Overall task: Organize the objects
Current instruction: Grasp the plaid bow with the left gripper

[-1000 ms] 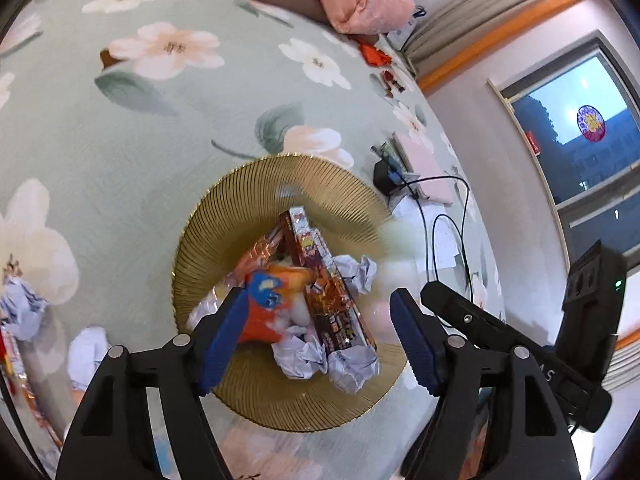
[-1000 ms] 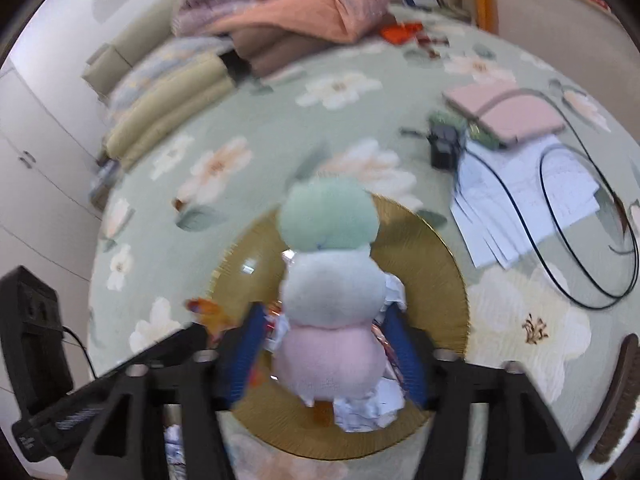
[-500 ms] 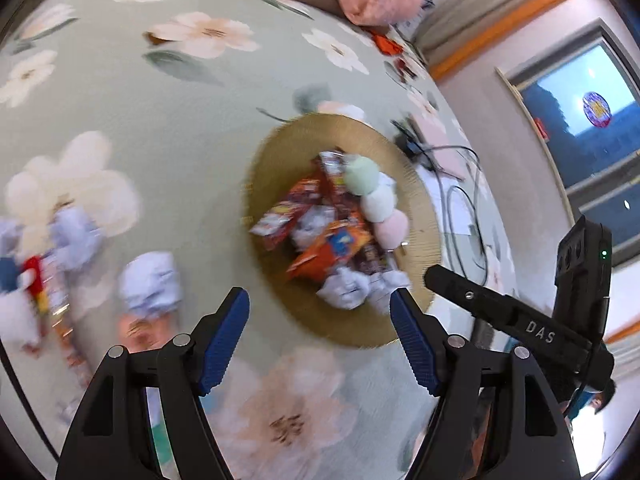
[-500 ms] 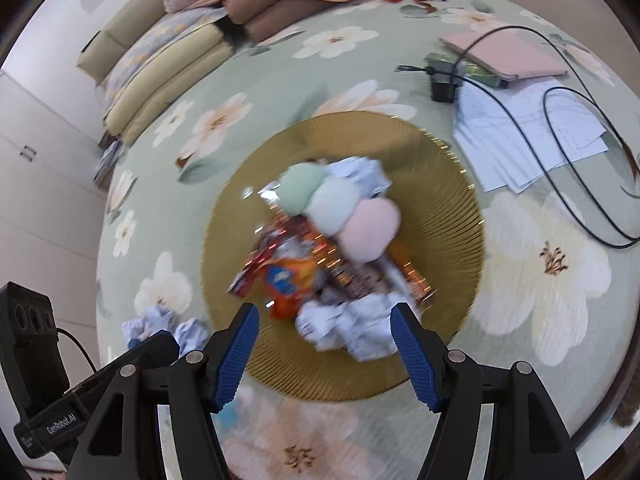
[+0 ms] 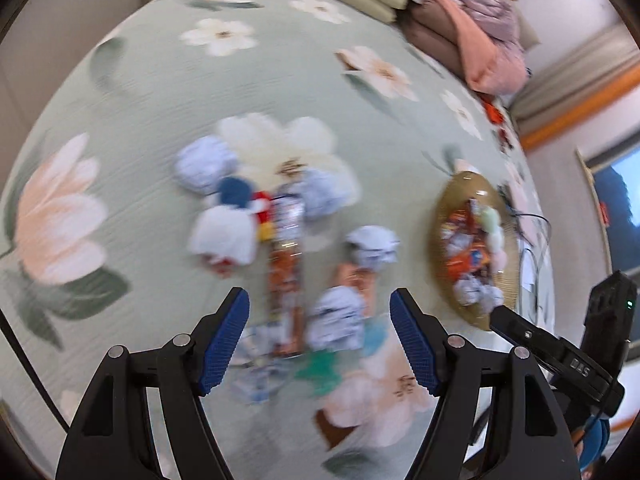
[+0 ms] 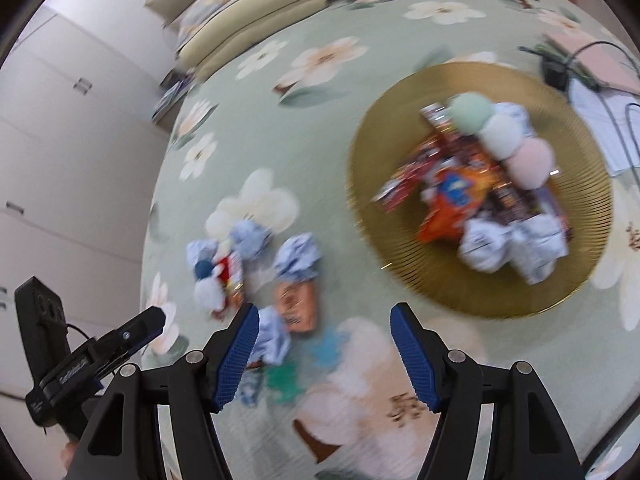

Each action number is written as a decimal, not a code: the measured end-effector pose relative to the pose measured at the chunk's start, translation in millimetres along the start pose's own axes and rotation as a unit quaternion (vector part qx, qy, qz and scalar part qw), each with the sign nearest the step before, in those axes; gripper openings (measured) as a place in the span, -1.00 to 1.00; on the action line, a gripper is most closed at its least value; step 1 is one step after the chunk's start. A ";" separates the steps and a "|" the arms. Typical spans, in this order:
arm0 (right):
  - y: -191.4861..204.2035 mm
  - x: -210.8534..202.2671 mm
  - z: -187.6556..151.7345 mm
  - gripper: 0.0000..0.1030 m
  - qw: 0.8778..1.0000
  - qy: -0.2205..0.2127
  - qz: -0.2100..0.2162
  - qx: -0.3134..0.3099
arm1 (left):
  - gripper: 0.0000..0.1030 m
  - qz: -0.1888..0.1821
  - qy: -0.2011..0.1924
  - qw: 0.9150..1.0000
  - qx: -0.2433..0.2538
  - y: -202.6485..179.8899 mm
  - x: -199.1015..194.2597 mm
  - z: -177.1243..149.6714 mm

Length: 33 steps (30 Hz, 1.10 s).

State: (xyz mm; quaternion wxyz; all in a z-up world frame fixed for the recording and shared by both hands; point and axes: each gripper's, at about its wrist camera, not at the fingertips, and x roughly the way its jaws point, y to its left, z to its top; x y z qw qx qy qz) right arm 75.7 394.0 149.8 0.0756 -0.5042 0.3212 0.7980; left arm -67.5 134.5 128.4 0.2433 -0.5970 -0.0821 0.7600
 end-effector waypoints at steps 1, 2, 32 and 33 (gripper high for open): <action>7.5 4.8 -4.4 0.30 1.000 0.006 0.003 -0.006 | 0.38 0.005 0.001 1.000 -0.005 9.8 -0.2 -3.0; 13.0 9.1 -8.3 0.30 1.000 0.012 0.004 -0.011 | 0.38 0.011 0.005 1.000 -0.007 16.4 1.3 -6.4; 61.1 144.2 -100.8 0.30 0.977 0.137 -0.061 -0.153 | 0.00 0.079 0.076 0.990 0.088 62.7 76.6 -75.8; 61.8 150.9 -100.9 0.30 0.976 0.136 -0.072 -0.156 | 0.00 0.075 0.077 0.991 0.084 64.4 76.3 -74.8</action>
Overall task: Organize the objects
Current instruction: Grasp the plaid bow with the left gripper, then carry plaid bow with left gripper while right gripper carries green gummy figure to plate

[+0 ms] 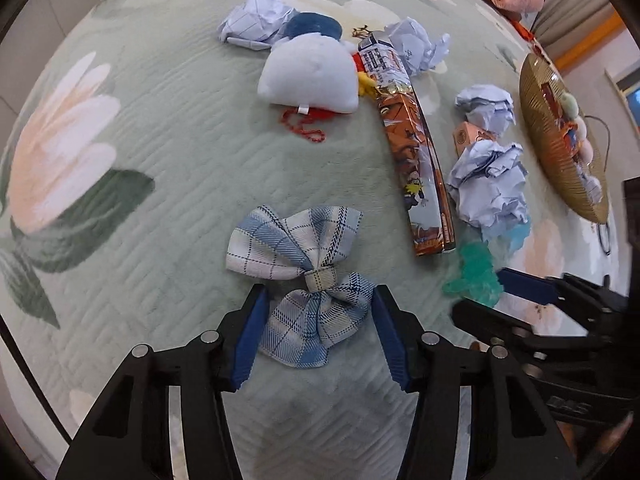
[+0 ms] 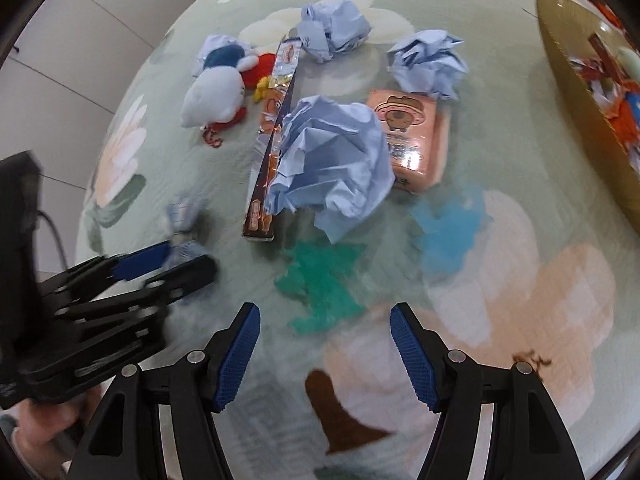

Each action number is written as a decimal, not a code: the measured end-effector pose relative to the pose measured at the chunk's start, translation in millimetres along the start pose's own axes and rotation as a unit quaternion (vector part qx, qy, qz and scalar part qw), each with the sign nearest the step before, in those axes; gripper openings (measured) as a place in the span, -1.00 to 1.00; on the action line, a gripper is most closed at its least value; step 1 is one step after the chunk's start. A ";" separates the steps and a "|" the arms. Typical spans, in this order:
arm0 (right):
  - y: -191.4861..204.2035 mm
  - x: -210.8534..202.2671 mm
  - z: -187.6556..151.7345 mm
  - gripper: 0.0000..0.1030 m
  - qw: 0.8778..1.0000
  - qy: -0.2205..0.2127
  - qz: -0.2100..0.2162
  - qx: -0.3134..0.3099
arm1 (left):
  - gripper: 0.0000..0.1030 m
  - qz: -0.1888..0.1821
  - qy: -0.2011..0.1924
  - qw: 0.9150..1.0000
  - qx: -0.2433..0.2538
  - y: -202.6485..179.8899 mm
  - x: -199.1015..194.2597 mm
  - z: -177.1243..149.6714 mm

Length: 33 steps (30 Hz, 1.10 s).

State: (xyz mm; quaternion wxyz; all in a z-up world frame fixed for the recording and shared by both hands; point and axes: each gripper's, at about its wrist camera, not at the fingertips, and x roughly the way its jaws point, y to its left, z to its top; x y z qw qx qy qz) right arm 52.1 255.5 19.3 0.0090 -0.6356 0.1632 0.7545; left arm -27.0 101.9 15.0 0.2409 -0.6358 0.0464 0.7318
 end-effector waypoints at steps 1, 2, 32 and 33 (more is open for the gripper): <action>0.5 2.8 1.3 0.30 1.000 -0.002 -0.007 -0.001 | 0.00 -0.003 0.001 1.000 -0.002 0.6 0.6 0.3; 2.4 3.4 1.8 0.29 1.000 -0.009 -0.014 -0.003 | 0.00 0.000 0.001 1.000 -0.001 -0.5 1.2 0.3; -82.6 -114.1 -4.2 -0.26 0.993 -0.100 0.000 0.057 | -0.59 -0.036 -0.111 0.991 0.066 -112.8 -81.6 30.8; -90.6 -126.6 -1.7 -0.26 0.992 -0.109 -0.003 0.058 | -0.59 -0.048 -0.117 0.989 0.072 -127.5 -83.7 42.5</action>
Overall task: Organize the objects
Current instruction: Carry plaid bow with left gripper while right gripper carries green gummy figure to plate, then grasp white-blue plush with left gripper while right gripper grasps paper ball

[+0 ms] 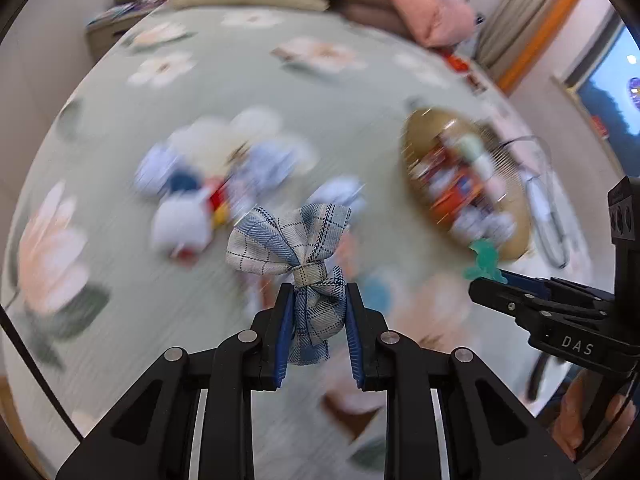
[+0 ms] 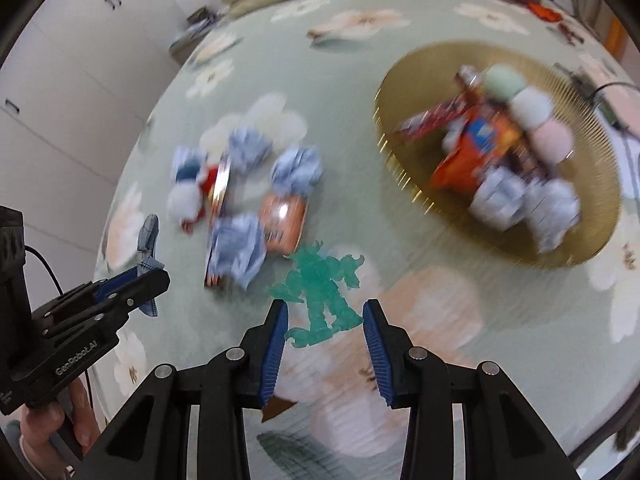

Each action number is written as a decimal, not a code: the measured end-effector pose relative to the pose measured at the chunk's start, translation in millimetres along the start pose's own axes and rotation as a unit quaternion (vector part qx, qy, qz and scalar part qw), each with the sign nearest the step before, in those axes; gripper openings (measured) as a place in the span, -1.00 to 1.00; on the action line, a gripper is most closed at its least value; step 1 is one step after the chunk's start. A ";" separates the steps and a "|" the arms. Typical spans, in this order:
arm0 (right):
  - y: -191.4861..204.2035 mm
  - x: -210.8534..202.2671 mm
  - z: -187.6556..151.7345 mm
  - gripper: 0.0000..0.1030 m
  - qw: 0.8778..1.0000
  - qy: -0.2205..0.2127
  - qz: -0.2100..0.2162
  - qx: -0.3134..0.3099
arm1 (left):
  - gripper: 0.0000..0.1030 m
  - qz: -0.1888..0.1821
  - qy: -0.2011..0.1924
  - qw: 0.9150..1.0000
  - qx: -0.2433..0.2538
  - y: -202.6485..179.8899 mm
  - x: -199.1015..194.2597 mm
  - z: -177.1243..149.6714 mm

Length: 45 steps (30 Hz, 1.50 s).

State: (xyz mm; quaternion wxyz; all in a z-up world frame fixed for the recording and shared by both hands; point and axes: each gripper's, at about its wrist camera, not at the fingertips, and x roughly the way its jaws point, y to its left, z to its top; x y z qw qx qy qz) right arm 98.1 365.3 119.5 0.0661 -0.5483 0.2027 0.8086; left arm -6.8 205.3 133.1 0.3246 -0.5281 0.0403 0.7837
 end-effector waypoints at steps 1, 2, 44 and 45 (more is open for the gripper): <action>-6.0 -12.6 8.3 -0.26 1.000 -0.015 -0.006 0.001 | -0.59 -0.009 -0.006 1.000 0.007 -7.2 -1.8 11.2; -11.9 -25.4 17.1 -0.26 0.999 -0.033 -0.012 0.004 | -0.59 -0.015 -0.013 1.000 0.014 -15.7 -0.8 22.6; -144.5 -55.8 61.9 0.02 0.985 -0.065 -0.030 0.156 | -0.01 -0.124 0.082 0.988 -0.037 -84.3 64.6 43.0; -137.0 -53.9 61.3 0.03 0.986 -0.064 -0.025 0.151 | -0.01 -0.117 0.082 0.989 -0.043 -76.7 59.6 37.1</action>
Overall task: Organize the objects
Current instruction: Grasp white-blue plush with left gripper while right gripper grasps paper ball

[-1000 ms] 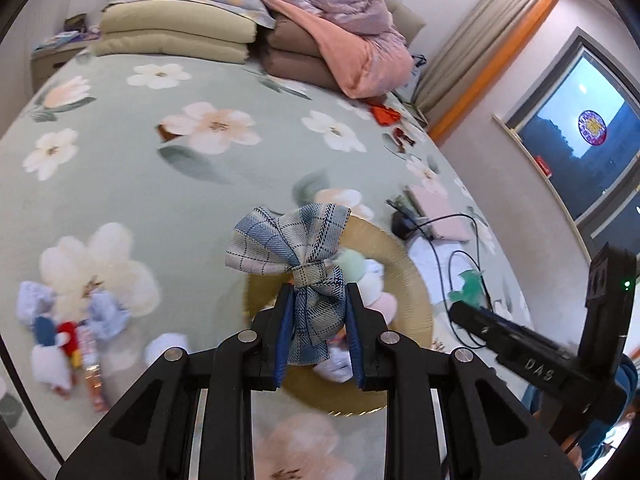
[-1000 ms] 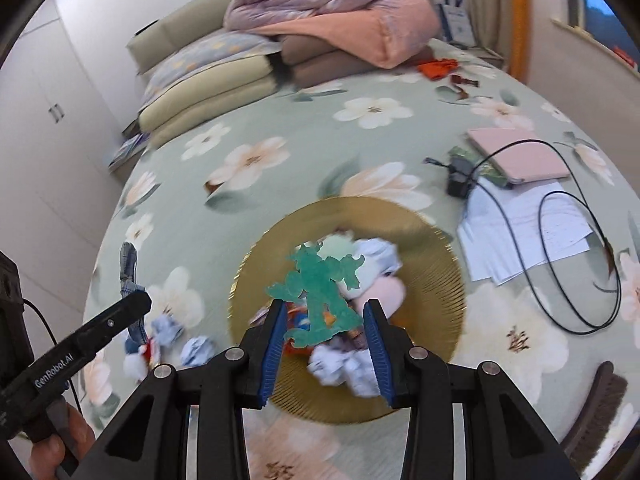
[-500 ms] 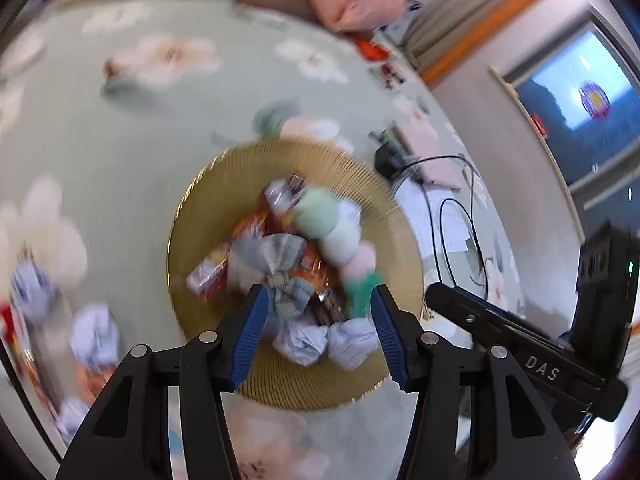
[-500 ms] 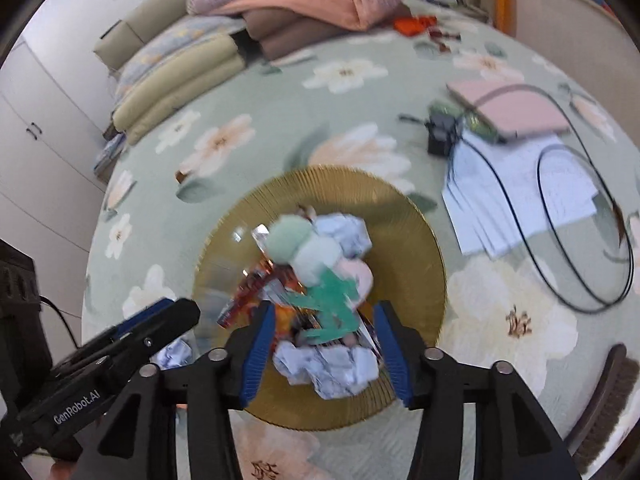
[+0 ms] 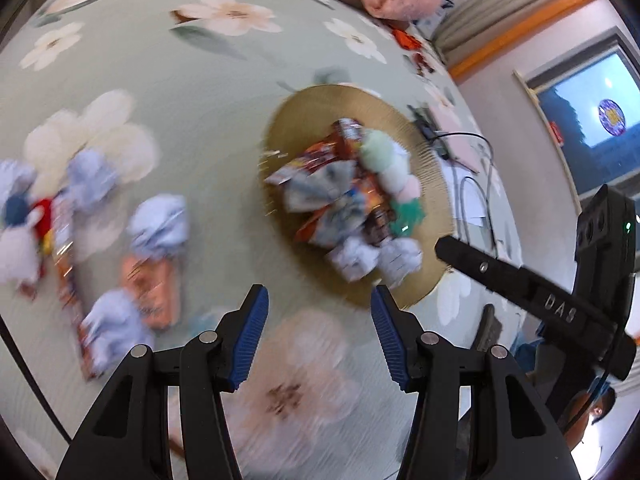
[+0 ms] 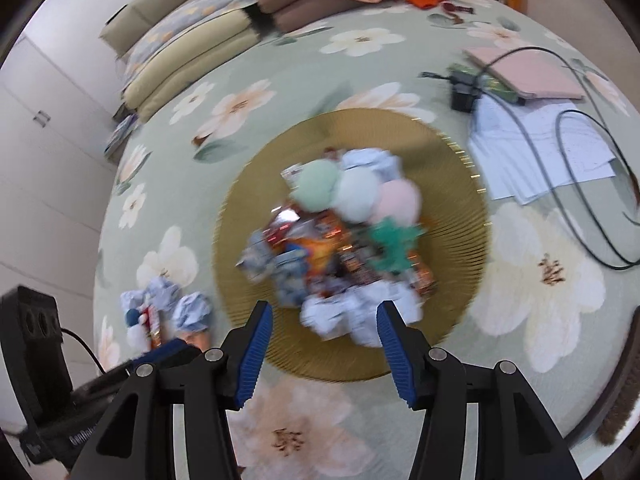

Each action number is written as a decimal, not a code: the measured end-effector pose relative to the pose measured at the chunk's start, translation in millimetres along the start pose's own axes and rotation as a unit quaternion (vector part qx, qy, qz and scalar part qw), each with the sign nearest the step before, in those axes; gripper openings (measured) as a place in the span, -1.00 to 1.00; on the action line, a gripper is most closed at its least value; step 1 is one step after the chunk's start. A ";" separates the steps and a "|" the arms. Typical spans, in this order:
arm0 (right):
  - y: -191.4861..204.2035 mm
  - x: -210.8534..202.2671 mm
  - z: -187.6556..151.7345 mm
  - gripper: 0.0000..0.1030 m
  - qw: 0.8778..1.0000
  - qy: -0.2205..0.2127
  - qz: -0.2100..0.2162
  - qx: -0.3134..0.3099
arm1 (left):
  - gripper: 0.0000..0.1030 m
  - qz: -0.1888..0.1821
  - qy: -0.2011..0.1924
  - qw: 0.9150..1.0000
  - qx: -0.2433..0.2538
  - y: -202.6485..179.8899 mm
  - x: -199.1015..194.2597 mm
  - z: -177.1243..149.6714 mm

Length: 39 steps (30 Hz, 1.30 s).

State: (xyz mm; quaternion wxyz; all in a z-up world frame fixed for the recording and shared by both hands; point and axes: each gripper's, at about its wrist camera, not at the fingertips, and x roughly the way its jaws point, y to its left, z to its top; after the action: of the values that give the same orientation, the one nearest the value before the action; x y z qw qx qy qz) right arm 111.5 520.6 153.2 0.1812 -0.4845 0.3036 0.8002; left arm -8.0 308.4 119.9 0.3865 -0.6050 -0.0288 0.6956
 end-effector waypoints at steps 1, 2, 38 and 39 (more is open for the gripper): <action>7.9 1.6 -3.7 0.03 1.000 0.003 0.005 -0.005 | -0.01 0.005 0.000 1.000 -0.008 8.7 -5.3 -5.6; 14.5 3.3 -6.8 0.04 1.000 0.007 0.010 -0.010 | -0.01 0.010 -0.001 1.000 -0.016 16.3 -10.3 -10.9; 175.0 152.2 -99.3 0.33 0.976 0.191 0.080 -0.066 | 0.42 0.136 -0.040 0.982 -0.123 232.1 -55.6 13.8; 174.4 155.4 -98.9 0.33 0.977 0.192 0.076 -0.061 | 0.41 0.137 -0.037 0.982 -0.121 233.9 -51.5 17.4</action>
State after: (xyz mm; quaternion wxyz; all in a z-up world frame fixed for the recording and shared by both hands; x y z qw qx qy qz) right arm 3.1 323.7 35.5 0.0286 -0.6149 0.3191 0.7205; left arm -142.2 122.7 47.9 0.2101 -0.6194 -0.0444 0.7552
